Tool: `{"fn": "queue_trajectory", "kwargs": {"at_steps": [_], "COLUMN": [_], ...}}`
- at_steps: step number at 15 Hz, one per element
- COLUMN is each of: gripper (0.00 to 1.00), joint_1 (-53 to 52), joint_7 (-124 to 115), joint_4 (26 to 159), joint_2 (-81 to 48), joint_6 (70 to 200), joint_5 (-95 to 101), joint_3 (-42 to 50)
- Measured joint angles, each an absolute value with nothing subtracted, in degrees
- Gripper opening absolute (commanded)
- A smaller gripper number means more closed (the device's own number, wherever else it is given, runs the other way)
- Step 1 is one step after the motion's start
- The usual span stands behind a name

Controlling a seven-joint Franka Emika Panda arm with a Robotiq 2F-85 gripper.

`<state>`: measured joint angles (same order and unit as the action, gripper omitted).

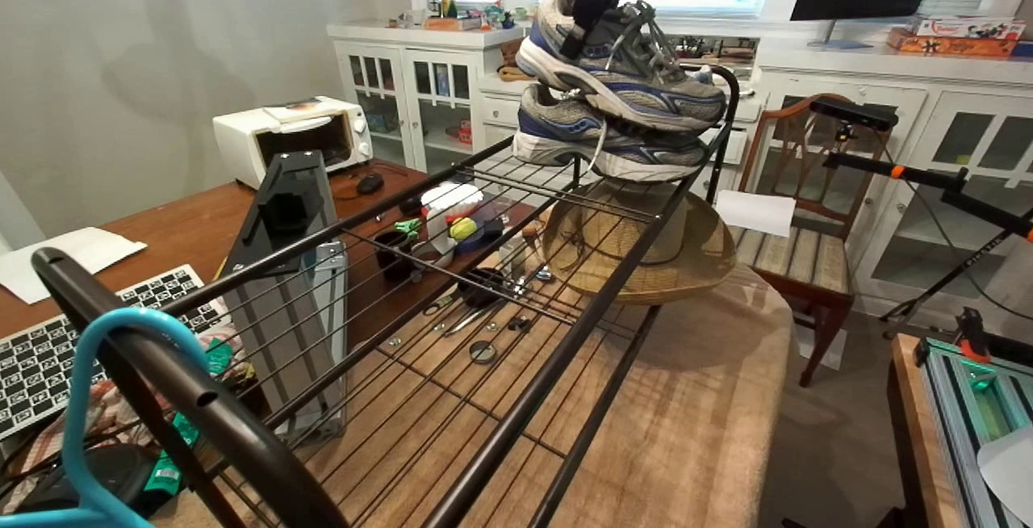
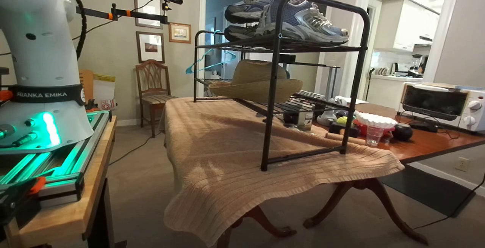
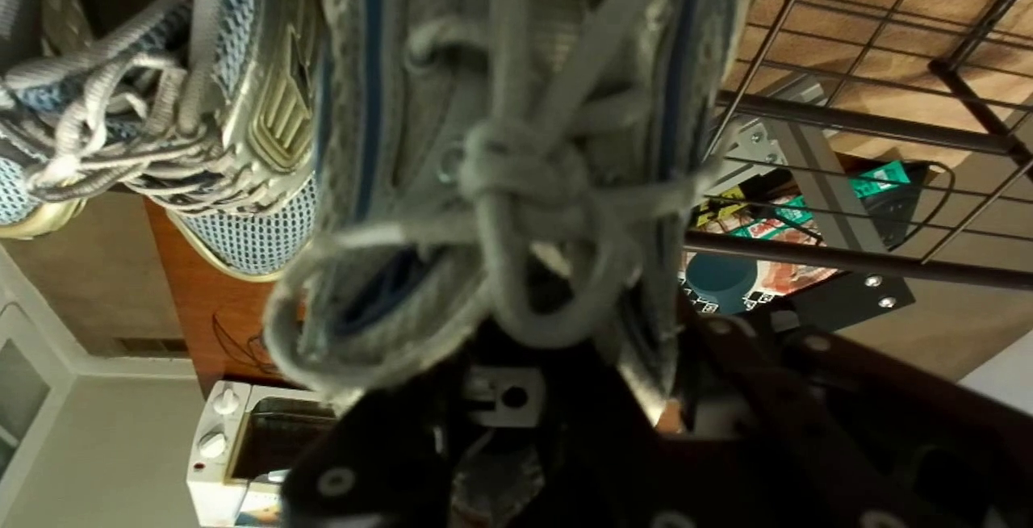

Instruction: Pick up the sneaker on the left and put it on top of the right sneaker on the left.

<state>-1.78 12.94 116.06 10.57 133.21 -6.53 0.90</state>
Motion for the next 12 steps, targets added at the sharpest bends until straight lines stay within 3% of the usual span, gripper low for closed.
{"fn": "queue_trajectory", "kwargs": {"at_steps": [3,4,5,6,12], "gripper": [0.03,0.09,0.27,0.38,0.81], "joint_1": [-1.78,-1.79,-1.79,-1.79,-1.79], "joint_7": [13.14,13.19,13.23,13.25,13.5], "joint_4": [116.18,116.22,116.23,116.24,116.28], "joint_2": [10.47,10.42,10.36,10.31,10.2], "joint_6": [133.23,133.23,133.23,133.23,133.51], "joint_5": [-6.53,-6.53,-6.53,-6.53,-6.54], "joint_3": [0.9,0.9,0.9,0.9,0.91]}}
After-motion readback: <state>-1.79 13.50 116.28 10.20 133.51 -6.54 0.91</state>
